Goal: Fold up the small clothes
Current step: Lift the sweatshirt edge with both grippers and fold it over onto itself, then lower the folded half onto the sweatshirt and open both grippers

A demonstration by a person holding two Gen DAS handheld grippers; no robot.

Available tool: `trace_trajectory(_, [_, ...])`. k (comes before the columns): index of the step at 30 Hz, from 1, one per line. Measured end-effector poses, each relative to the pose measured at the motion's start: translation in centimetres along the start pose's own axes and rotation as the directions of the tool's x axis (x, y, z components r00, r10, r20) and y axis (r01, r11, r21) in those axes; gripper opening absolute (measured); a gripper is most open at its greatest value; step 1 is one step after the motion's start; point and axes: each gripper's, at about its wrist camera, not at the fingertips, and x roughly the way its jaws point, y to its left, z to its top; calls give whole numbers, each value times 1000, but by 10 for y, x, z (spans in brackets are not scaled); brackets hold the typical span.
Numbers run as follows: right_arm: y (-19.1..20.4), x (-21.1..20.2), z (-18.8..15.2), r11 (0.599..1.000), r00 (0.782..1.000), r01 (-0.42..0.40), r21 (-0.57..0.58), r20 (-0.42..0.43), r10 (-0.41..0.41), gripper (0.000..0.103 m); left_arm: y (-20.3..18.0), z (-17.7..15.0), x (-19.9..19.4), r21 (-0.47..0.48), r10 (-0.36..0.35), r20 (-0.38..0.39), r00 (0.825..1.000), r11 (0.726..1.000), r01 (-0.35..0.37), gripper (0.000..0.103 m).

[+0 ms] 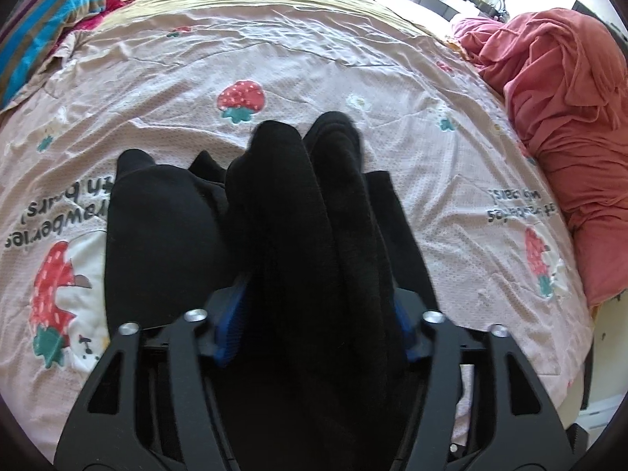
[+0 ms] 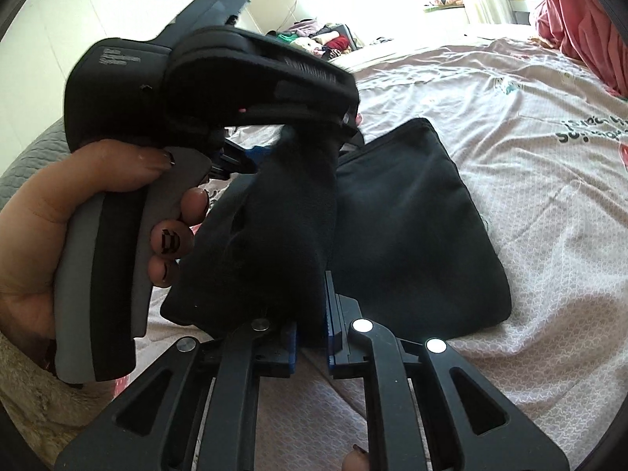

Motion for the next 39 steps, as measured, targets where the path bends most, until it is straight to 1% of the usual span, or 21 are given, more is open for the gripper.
trace_trajectory(1, [-1,0,0,1000,1000,0,4,-5,0,11,0,0,0,-11,-25,-2,1000,1000,25,64])
trace_trajectory(3, [-6,0,-1,1000,1000,-2,23,-19,3,13,0,-1,-3,-25,-69,5,998,997,69,64])
trace_trajectory(5, [-10,1,0,999,999,-11,35,-34,13,14,0,-3,-13,-30,-97,38,995,995,98,64])
trace_trajectory(7, [-16,0,1,999,999,-18,51,-45,21,19,5,-6,-26,-41,-113,82,990,992,117,64])
trace_trajectory(10, [-25,-1,3,996,995,-49,71,-87,55,27,17,-10,-43,-56,-98,142,985,993,107,65])
trace_trajectory(11, [-27,-2,5,994,992,-68,83,-104,77,32,21,-13,-48,-52,-71,162,984,995,80,65])
trace_trajectory(12, [-28,-7,9,991,988,-97,89,-115,107,38,28,-17,-52,-47,-24,175,984,998,32,65])
trace_trajectory(13, [-29,-11,14,990,987,-107,88,-113,117,43,34,-20,-53,-49,-2,178,984,999,11,65])
trace_trajectory(14, [-30,-16,21,990,985,-116,85,-114,126,60,43,-25,-53,-63,22,178,984,998,-11,65])
trace_trajectory(15, [-31,-19,25,989,984,-127,83,-119,136,73,50,-29,-52,-73,30,174,984,997,-17,65])
trace_trajectory(16, [-32,-20,34,985,978,-149,83,-134,159,75,56,-32,-52,-84,37,173,984,996,-23,65])
trace_trajectory(18, [-36,-16,51,978,967,-181,100,-166,196,75,67,-41,-51,-105,37,175,984,994,-19,65])
trace_trajectory(21, [-47,2,76,968,951,-193,159,-211,224,75,75,-50,-53,-119,40,182,982,993,-18,65])
trace_trajectory(27, [-67,51,94,940,918,-197,277,-285,277,75,82,-58,-54,-119,45,182,982,993,-24,69])
trace_trajectory(30, [-64,59,95,935,916,-201,292,-281,285,75,85,-61,-54,-114,47,174,984,993,-28,70])
trace_trajectory(31, [-61,62,98,941,923,-192,278,-276,269,74,85,-61,-54,-111,52,172,984,993,-33,71])
trace_trajectory(32, [-60,62,101,945,926,-186,267,-274,259,72,86,-62,-53,-109,55,170,984,993,-37,73])
trace_trajectory(34, [-55,61,102,962,938,-161,220,-270,219,64,88,-63,-53,-110,59,168,984,993,-41,77])
trace_trajectory(35, [-53,63,103,969,943,-145,198,-270,196,56,89,-64,-52,-110,57,166,984,993,-39,79])
trace_trajectory(37, [-48,69,107,981,951,-119,151,-268,156,48,92,-65,-52,-114,71,165,984,992,-53,82])
trace_trajectory(39, [-48,71,105,987,955,-106,121,-265,135,35,96,-66,-53,-128,75,166,983,990,-54,83])
